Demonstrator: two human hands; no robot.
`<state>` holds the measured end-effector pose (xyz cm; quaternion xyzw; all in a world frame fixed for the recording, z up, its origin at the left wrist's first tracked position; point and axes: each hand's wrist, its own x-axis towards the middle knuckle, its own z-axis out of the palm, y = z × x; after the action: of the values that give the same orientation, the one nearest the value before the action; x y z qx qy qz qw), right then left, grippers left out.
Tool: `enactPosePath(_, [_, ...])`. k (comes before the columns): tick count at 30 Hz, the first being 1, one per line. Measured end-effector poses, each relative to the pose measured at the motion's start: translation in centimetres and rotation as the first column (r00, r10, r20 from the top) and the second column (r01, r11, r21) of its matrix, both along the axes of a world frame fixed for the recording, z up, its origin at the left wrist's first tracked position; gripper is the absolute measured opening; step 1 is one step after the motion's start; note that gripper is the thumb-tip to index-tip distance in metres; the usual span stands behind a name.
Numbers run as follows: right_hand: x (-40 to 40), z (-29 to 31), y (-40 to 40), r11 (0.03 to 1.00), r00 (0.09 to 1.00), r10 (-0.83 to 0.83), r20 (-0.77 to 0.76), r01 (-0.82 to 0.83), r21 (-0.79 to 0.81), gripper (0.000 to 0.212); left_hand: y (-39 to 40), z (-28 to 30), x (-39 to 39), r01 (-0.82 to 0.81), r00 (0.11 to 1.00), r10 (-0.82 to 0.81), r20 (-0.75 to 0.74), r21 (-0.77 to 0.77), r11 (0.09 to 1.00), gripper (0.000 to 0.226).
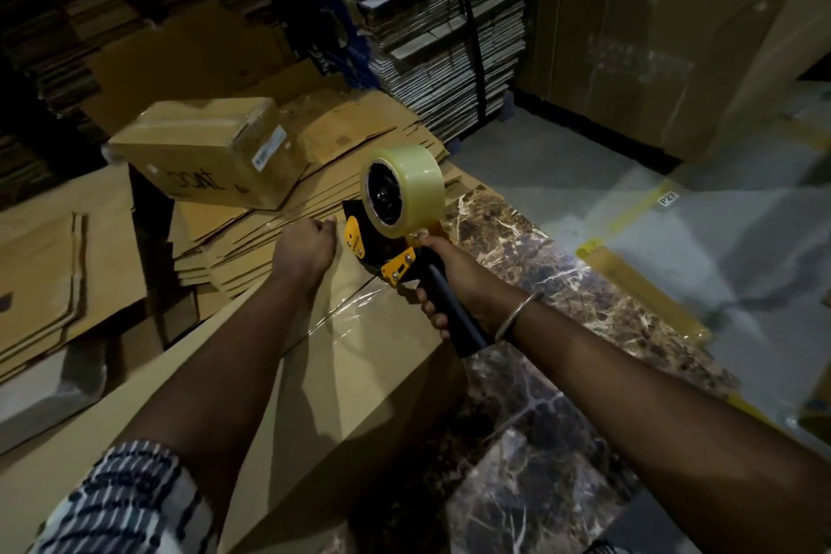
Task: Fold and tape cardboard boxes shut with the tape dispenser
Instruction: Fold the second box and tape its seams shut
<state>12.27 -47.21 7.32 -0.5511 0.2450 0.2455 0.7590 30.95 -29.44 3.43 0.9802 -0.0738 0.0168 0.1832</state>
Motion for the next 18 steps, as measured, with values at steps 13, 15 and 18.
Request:
enactPosePath(13, [-6.2, -0.3, -3.7, 0.996, 0.996, 0.087, -0.006, -0.087, -0.02, 0.072, 0.1, -0.3, -0.1, -0.011, 0.999, 0.007, 0.034, 0.112, 0.994, 0.059])
enactPosePath(15, [-6.9, -0.4, -3.9, 0.997, 0.997, 0.071, -0.023, -0.071, -0.024, 0.072, 0.1, -0.3, -0.2, 0.013, 0.999, -0.018, 0.05, 0.092, 0.996, 0.054])
enactPosePath(18, [-6.9, -0.3, -3.6, 0.998, 0.998, 0.068, -0.01, -0.068, -0.012, 0.073, 0.5, 0.1, -0.3, 0.184, 0.972, -0.187, 0.146, 0.035, 0.982, 0.039])
